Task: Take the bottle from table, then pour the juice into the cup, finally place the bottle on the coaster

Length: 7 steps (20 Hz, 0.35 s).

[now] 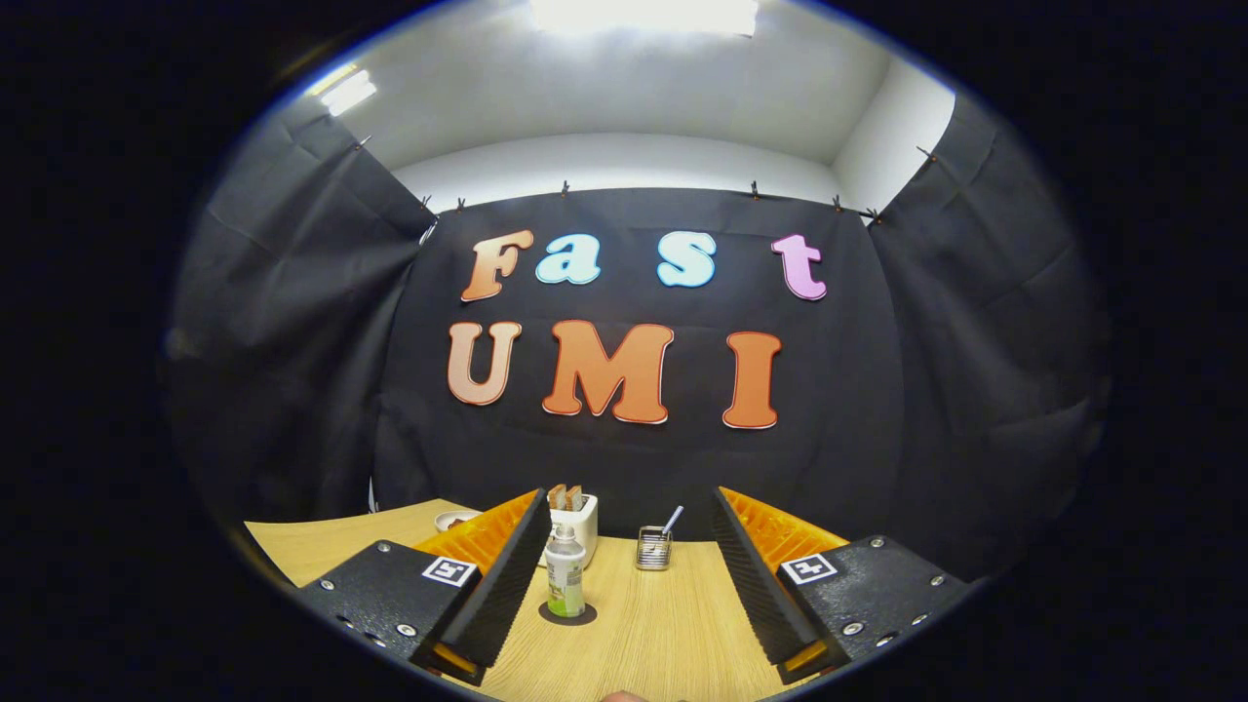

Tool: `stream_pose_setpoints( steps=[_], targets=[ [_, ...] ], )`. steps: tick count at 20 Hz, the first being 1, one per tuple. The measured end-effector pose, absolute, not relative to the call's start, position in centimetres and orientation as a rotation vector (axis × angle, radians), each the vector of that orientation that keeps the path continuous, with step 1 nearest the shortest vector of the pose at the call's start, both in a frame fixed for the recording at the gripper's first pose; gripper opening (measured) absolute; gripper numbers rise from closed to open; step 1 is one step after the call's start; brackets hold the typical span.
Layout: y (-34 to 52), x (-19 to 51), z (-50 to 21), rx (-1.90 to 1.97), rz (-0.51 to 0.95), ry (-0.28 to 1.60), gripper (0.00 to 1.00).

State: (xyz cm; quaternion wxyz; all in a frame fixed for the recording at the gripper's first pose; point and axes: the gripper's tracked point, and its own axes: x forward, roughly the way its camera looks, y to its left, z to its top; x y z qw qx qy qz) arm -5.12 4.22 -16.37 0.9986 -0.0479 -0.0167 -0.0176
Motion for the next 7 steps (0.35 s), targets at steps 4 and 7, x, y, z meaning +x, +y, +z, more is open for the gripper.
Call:
stream_pose_setpoints(
  steps=[4, 7],
  targets=[
    [3.27, -4.87, -15.55, -0.084, -0.074, -0.027, 0.98],
    [3.17, -4.67, -15.52, -0.067, -0.078, -0.028, 0.98]
  ],
)
